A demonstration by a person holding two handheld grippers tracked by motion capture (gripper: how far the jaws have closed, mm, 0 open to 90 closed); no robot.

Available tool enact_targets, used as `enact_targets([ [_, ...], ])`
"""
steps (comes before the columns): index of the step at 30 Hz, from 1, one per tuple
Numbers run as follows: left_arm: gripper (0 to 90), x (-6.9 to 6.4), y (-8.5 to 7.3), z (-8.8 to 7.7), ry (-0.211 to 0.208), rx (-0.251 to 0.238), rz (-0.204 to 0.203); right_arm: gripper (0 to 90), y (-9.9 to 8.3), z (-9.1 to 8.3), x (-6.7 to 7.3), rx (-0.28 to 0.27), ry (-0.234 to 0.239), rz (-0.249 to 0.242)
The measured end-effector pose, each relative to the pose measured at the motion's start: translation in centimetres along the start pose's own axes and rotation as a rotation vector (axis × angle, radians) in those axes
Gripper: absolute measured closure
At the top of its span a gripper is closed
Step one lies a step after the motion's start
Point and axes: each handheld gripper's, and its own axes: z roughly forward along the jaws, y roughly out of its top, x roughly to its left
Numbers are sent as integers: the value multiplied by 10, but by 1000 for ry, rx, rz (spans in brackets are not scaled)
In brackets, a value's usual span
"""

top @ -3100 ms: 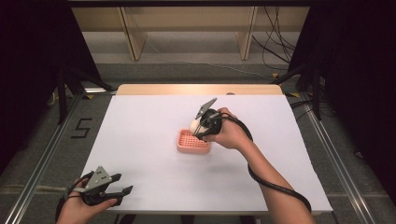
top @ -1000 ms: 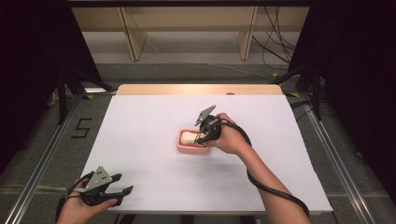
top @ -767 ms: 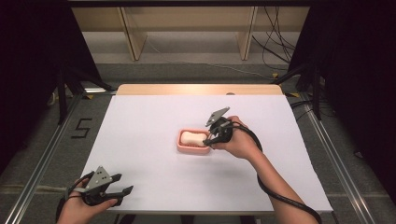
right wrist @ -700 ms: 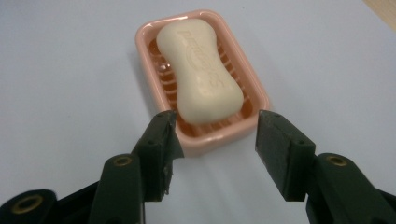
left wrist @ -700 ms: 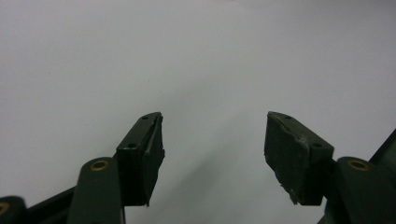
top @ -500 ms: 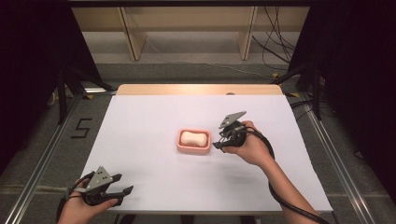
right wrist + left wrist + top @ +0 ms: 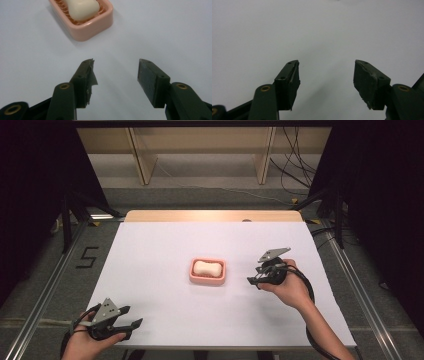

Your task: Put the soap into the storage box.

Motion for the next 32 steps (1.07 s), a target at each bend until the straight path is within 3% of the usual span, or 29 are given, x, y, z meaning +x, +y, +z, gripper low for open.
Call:
enact_targets([
  [1, 370, 2, 0, -1, -2, 9, 22, 472, -4, -1, 1, 6, -10, 24],
  [3, 370, -1, 0, 1, 1, -9, -16, 471, -11, -3, 0, 11, -14, 29],
  [4, 370, 0, 0, 1, -1, -3, 3, 470, -14, -1, 0, -26, -28, 30],
  [6, 370, -2, 0, 2, -1, -18, -33, 468, -21, -3, 1, -4, -17, 60],
  [9, 370, 0, 0, 2, 1, -4, -5, 466, -31, -1, 2, -36, -22, 87],
  [11, 370, 4, 1, 2, 15, -8, 57, 466, -36, -3, 2, -26, -20, 99],
  [15, 370, 0, -1, 2, 4, 4, 9, 465, -45, -7, 1, -61, -43, 139],
  [21, 370, 2, 0, 3, 14, -10, 25, 464, -58, -11, -4, -112, -88, 154],
  [22, 370, 3, 1, 2, 14, -10, 42, 464, -59, -11, -4, -119, -92, 158],
  [24, 370, 2, 1, -1, 3, 28, 30, 463, -62, -12, -4, -122, -104, 176],
  [28, 370, 0, 1, 1, 0, -12, -4, 462, -66, -13, -6, -128, -123, 171],
  [29, 369, -1, 0, 2, -1, -24, -11, 462, -66, -13, -3, -121, -120, 200],
  [31, 369, 2, 2, 1, 9, -17, 32, 460, -66, -13, -2, -127, -124, 215],
  [32, 370, -2, 0, 1, 3, -16, -31, 460, -68, -11, -5, -135, -128, 170],
])
